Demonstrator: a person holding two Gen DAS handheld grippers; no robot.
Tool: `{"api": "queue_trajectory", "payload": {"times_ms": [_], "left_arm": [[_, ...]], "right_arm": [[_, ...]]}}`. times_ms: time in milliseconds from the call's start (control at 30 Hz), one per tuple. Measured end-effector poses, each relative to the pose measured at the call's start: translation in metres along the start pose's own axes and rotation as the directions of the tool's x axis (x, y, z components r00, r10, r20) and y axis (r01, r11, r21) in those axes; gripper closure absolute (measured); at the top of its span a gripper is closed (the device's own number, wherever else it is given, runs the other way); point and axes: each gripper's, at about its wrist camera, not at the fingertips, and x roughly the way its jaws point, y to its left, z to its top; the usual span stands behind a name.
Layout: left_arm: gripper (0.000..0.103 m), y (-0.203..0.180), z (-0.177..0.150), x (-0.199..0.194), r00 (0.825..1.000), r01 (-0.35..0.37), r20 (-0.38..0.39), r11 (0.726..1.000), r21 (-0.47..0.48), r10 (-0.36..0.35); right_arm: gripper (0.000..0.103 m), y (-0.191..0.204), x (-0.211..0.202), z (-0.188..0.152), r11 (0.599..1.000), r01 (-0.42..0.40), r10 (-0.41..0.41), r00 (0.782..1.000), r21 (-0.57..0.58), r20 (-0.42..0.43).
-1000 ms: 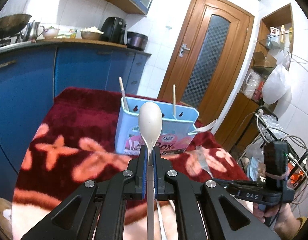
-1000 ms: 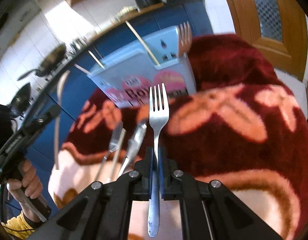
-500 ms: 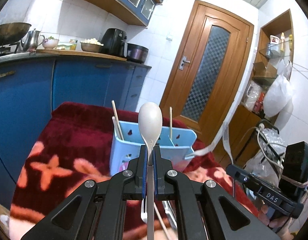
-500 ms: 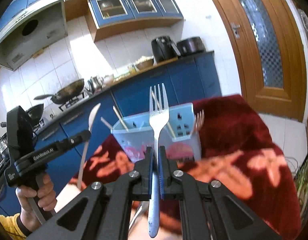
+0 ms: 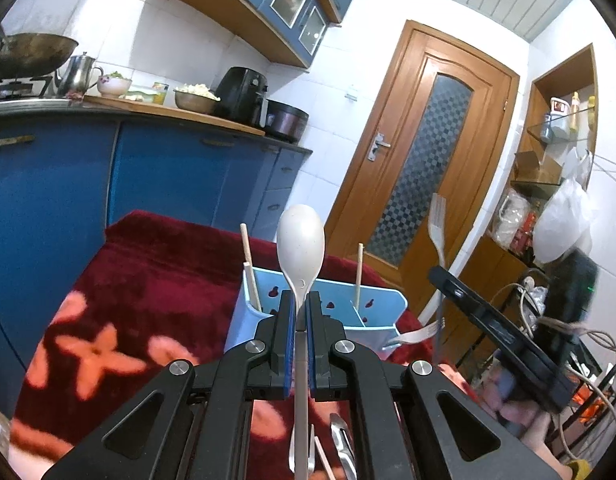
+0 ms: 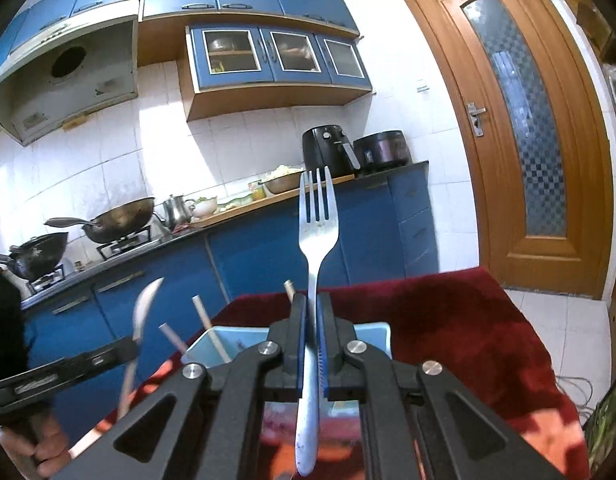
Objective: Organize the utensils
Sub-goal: 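Lower the spoon into the holder and open the left tool while the right tool holds the fork above it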
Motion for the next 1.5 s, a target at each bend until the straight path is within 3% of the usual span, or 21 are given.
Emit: {"api": "queue_trajectory", "payload": {"times_ms": [233,433,900,1067,1233,1500], "left_arm": [[0.098,0.008,0.0,0.0,1.0,0.008,0.023,1.0,-0.012,-0.007],[0.098,0.011,-0.002,0.003,0.999,0.014,0.034,1.0,-0.019,-0.013],[0.098,0.012,-0.002,0.006,1.0,0.006,0.029,1.0,-0.024,-0.005],[0.098,0.01,-0.003,0.006,1.0,0.006,0.031,1.0,-0.02,-0.005],[0.098,0.008,-0.001,0.01,1.0,0.005,0.025,1.0,-0.012,-0.004],[0.098,-0.006,0.022,0.027,0.995,-0.007,0.104,1.0,0.019,0.005]], "right_arm": [[0.096,-0.012,0.041,0.001,0.999,0.036,-0.036,0.999,0.022,0.027],[0.096,-0.006,0.056,-0.015,0.996,0.068,-0.068,0.998,-0.053,0.013],[0.096,-0.005,0.035,-0.021,0.996,0.053,-0.053,0.999,-0.071,-0.008],[0.096,-0.018,0.036,-0.006,0.999,0.021,-0.021,1.0,0.04,0.001],[0.096,-0.023,0.029,-0.009,0.997,0.026,-0.023,0.999,0.07,-0.032],[0.096,-0.02,0.009,-0.011,0.997,0.006,-0.001,0.997,0.074,-0.074]]}}
